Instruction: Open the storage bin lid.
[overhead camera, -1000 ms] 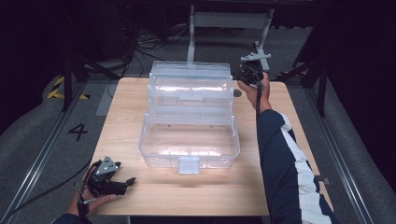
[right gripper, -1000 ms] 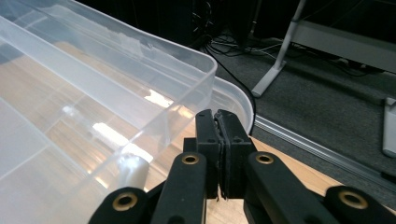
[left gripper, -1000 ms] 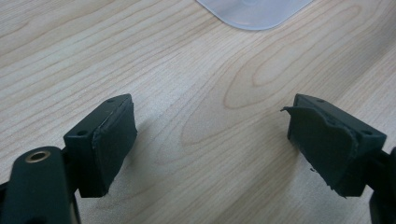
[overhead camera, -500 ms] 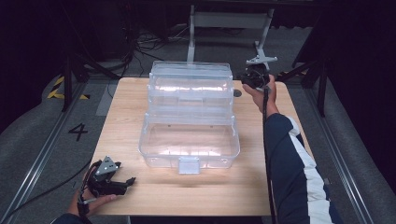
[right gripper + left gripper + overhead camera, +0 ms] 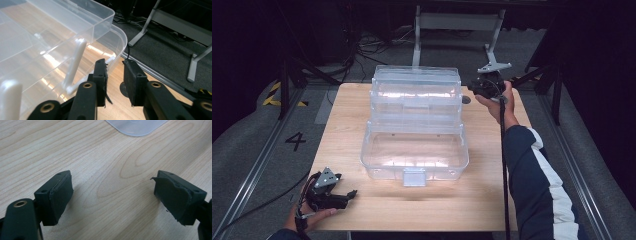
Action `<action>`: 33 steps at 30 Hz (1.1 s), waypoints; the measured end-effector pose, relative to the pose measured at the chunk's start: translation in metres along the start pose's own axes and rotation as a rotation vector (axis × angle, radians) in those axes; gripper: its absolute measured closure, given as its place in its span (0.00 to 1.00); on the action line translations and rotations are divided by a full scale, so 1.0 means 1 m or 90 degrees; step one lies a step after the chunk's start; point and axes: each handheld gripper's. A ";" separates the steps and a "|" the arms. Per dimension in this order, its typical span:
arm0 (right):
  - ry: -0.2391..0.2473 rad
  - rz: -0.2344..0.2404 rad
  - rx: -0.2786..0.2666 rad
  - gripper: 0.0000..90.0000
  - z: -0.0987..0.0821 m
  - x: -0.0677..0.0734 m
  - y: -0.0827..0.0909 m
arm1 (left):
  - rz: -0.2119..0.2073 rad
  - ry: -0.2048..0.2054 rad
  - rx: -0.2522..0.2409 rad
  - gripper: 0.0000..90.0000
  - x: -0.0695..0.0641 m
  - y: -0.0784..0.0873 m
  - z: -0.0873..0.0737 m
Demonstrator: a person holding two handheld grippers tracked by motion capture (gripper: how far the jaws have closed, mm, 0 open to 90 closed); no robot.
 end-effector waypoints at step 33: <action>0.072 0.001 0.051 0.45 -0.033 0.024 0.039 | 0.000 0.003 0.000 0.18 0.000 0.000 0.000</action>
Point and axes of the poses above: each handheld gripper's, and its own axes: y roughly backward along the jaws, z roughly out of its top, x roughly to its left, and after that the axes turned 3 degrees about -x, right-handed
